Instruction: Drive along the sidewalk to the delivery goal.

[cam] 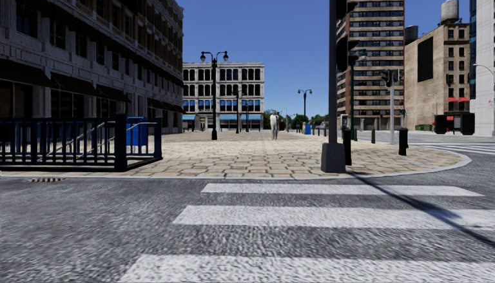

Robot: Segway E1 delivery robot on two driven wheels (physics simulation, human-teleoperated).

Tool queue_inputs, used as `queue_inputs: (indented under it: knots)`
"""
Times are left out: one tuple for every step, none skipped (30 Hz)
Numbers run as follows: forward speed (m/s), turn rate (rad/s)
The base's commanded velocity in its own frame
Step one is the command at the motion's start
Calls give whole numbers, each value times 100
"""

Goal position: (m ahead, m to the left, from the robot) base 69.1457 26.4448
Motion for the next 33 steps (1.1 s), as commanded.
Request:
queue_inputs:
  knots:
    - [197,-27]
    - [197,-27]
    - [197,-27]
    - [197,-27]
    - [197,0]
    - [197,0]
    - [197,0]
    - [197,0]
    - [197,0]
    - [197,0]
    - [197,0]
    - [197,0]
    - [197,0]
    - [197,0]
    - [198,-4]
    - [198,-21]
    - [198,-24]
    - [198,-25]
    - [198,-25]
    - [199,-25]
    - [199,-25]
    - [199,-25]
    - [199,-25]
    - [199,-25]
    - [199,-25]
    - [199,-23]
    - [200,-5]
    - [200,0]
    - [200,0]
    - [200,0]
    - [200,0]
    - [200,0]
    - [200,0]
